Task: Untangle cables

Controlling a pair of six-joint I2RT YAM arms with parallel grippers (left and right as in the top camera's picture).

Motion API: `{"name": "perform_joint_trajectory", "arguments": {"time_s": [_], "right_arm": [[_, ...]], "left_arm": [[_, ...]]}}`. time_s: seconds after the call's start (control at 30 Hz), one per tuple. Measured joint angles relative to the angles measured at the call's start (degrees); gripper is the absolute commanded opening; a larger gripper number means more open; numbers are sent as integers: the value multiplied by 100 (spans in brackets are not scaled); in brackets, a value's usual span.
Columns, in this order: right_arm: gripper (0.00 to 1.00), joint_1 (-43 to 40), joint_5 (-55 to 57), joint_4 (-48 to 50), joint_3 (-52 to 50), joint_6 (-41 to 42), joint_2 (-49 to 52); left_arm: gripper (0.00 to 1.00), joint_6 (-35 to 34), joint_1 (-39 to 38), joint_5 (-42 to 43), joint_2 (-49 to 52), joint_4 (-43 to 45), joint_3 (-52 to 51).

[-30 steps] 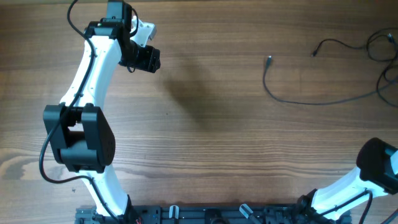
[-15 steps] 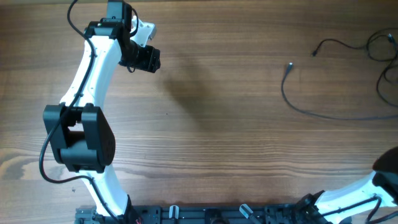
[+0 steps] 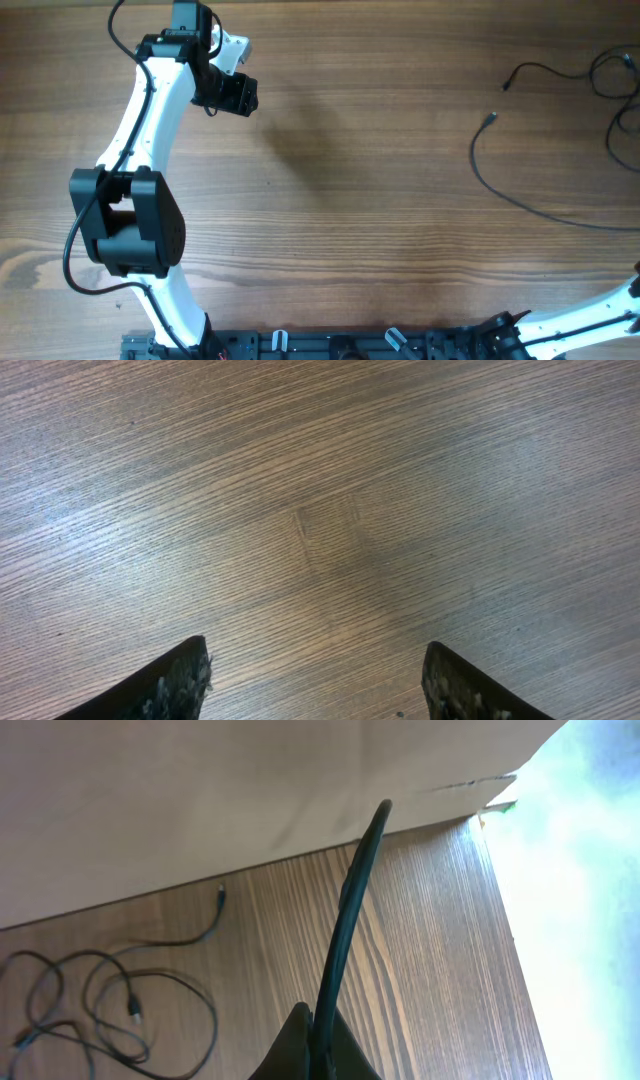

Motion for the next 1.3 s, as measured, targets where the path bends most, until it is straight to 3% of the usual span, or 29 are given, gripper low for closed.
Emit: {"name": "perform_joint_trajectory", "arguments": {"time_s": [1.3], "right_arm": [[5, 243, -42, -76, -278, 2, 918]], "left_arm": [[71, 0, -184, -2, 0, 39, 0]]}}
